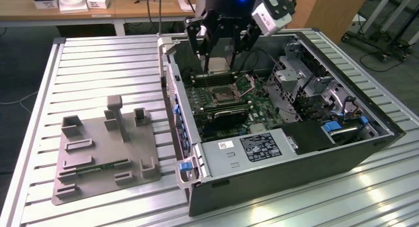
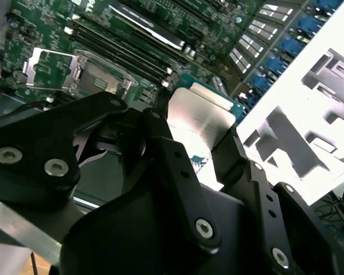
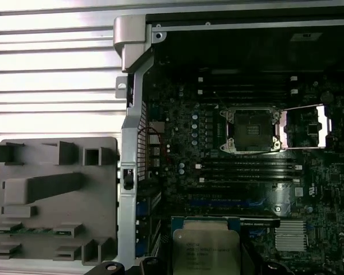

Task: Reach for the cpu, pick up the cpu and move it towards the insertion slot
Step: 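Pick up the cpu and move it towards the insertion slot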

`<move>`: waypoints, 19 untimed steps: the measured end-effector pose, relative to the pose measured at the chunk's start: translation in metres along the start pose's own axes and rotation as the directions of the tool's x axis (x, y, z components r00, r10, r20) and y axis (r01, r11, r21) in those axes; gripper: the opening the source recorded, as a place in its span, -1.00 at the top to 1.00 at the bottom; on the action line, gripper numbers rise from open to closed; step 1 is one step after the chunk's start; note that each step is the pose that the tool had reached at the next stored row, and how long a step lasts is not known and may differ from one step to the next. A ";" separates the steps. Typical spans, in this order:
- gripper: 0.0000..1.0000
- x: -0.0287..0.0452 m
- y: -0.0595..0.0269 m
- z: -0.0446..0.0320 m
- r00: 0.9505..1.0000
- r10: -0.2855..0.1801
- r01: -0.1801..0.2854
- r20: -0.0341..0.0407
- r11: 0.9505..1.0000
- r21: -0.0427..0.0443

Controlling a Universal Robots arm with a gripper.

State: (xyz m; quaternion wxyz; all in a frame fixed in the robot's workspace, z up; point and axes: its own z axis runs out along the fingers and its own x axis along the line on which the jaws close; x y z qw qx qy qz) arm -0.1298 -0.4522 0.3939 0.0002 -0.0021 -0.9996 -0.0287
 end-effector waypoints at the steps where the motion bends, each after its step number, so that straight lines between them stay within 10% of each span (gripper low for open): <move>1: -0.09 -0.0021 0.0001 0.0000 1.000 0.000 0.000 0.000 1.000 0.000; 11: -0.09 -0.0071 0.0013 0.0002 1.000 0.000 0.000 0.000 1.000 0.000; 19: -0.09 -0.0071 0.0209 0.0030 1.000 0.000 0.000 0.000 1.000 0.000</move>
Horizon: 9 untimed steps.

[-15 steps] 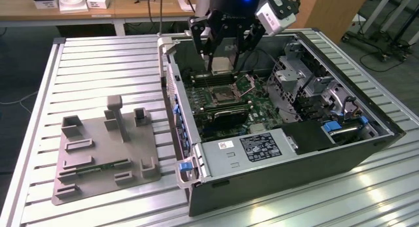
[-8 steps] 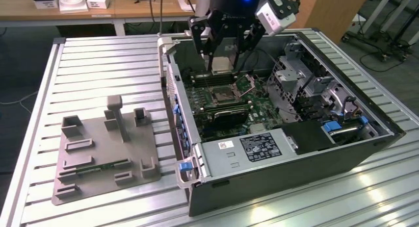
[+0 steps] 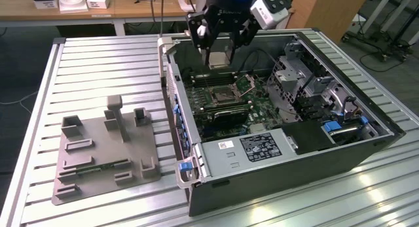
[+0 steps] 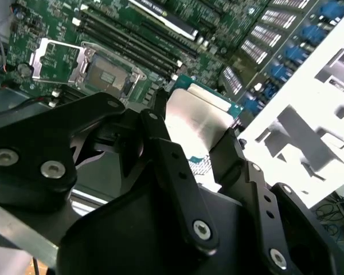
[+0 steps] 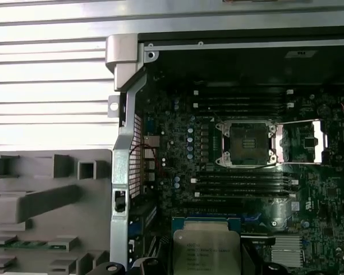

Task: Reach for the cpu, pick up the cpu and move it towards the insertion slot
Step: 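Pick up the cpu and move it towards the insertion slot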

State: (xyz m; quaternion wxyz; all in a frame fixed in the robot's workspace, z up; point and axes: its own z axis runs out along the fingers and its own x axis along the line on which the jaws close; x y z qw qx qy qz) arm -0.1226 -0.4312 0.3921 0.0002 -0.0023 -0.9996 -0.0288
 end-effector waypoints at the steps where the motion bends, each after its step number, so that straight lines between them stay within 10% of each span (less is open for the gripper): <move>1: -0.09 -0.0004 0.0021 0.0005 1.000 0.000 0.000 0.000 1.000 0.000; 9: -0.09 -0.0162 0.0133 0.0042 1.000 0.000 0.000 0.000 1.000 -0.006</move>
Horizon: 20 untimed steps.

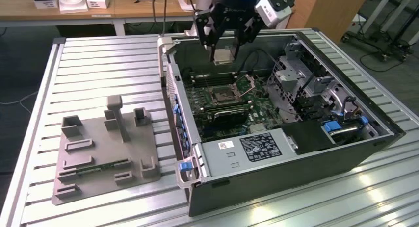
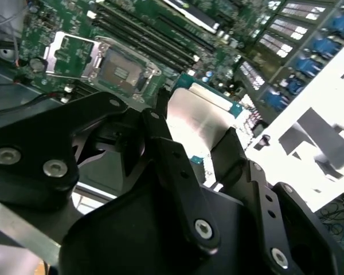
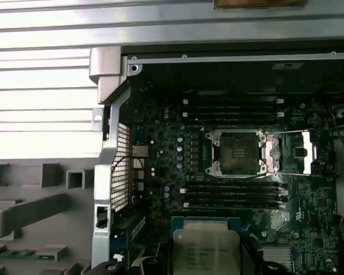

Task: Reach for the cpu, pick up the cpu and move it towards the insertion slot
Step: 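Pick up the cpu and move it towards the insertion slot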

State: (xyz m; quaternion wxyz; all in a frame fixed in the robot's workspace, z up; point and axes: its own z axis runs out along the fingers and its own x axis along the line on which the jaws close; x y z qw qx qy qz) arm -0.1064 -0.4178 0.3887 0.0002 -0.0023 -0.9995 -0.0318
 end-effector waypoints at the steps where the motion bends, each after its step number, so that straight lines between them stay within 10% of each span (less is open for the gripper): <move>1: -0.09 -0.0022 0.0010 0.0004 1.000 0.000 0.000 0.000 1.000 -0.001; 20: -0.09 -0.0253 0.0205 0.0076 1.000 0.000 0.000 0.003 1.000 -0.016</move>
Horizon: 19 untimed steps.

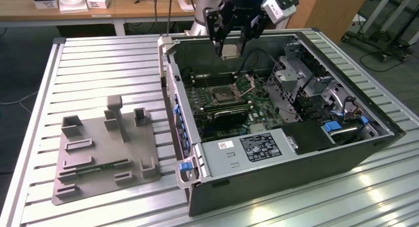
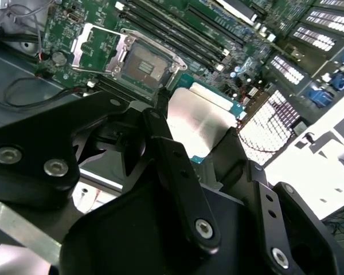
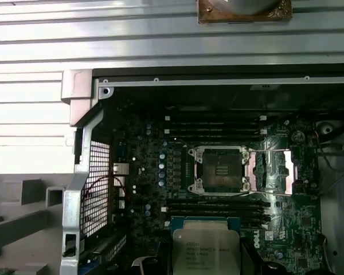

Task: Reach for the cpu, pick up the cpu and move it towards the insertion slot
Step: 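Pick up the cpu and move it towards the insertion slot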

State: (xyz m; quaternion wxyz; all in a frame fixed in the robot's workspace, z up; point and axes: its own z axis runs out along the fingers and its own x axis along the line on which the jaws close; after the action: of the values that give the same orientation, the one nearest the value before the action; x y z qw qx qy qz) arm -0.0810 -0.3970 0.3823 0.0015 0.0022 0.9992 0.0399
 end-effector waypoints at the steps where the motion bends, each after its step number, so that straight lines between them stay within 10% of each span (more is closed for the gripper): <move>1: -0.09 -0.0009 0.0008 0.0004 1.000 0.000 0.000 0.000 1.000 0.000; 19: -0.09 -0.0035 0.0046 0.0017 1.000 0.000 0.000 0.000 1.000 -0.001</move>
State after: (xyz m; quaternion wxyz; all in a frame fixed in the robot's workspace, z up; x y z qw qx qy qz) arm -0.0775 -0.3923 0.3810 0.0016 0.0022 0.9992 0.0404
